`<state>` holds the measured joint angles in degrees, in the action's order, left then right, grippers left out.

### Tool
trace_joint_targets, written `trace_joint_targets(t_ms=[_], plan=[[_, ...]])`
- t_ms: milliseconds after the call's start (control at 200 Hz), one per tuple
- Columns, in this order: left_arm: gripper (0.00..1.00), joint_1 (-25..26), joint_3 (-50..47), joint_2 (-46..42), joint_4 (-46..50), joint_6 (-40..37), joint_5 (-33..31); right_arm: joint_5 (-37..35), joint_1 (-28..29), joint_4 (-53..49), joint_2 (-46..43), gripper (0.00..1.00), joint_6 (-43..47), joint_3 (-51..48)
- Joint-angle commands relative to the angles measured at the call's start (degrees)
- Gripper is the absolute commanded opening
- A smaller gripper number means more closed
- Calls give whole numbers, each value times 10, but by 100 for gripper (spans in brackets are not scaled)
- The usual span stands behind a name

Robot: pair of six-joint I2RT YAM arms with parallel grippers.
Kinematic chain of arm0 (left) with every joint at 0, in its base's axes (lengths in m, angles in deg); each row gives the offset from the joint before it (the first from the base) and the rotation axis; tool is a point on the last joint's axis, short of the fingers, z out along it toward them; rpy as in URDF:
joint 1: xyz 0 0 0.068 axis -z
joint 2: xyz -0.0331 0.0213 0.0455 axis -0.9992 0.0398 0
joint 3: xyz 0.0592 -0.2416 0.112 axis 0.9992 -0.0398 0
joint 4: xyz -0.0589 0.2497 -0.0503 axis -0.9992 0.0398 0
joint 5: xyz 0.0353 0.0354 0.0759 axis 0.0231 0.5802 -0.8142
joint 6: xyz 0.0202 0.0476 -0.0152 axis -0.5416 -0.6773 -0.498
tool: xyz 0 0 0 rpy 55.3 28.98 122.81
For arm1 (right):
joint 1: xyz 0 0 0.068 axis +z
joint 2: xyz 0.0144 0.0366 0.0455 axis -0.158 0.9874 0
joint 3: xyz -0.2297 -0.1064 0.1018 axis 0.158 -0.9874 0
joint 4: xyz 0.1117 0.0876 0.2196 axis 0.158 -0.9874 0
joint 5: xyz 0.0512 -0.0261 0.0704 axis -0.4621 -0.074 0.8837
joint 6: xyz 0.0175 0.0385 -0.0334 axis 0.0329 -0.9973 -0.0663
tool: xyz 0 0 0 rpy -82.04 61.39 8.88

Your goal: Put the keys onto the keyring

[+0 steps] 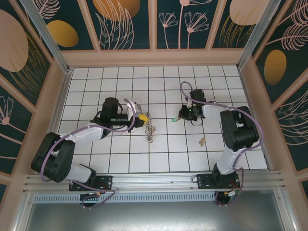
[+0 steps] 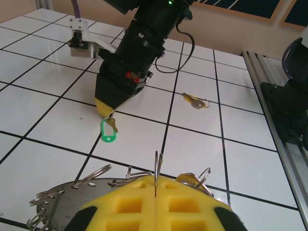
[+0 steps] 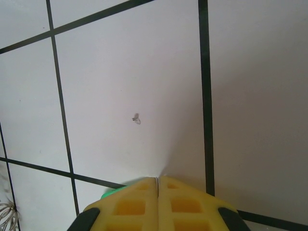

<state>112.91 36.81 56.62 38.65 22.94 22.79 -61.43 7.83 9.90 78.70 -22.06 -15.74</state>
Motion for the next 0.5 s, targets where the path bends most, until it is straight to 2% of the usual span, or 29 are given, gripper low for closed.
trace_joint_targets(t_ms=[0, 495], plan=[[0, 3, 9, 4, -21, 5, 21, -7, 2, 19, -35, 1, 19, -10], [0, 3, 4, 4, -51, 28, 22, 50, 27, 189, -265, 0, 123, -128]])
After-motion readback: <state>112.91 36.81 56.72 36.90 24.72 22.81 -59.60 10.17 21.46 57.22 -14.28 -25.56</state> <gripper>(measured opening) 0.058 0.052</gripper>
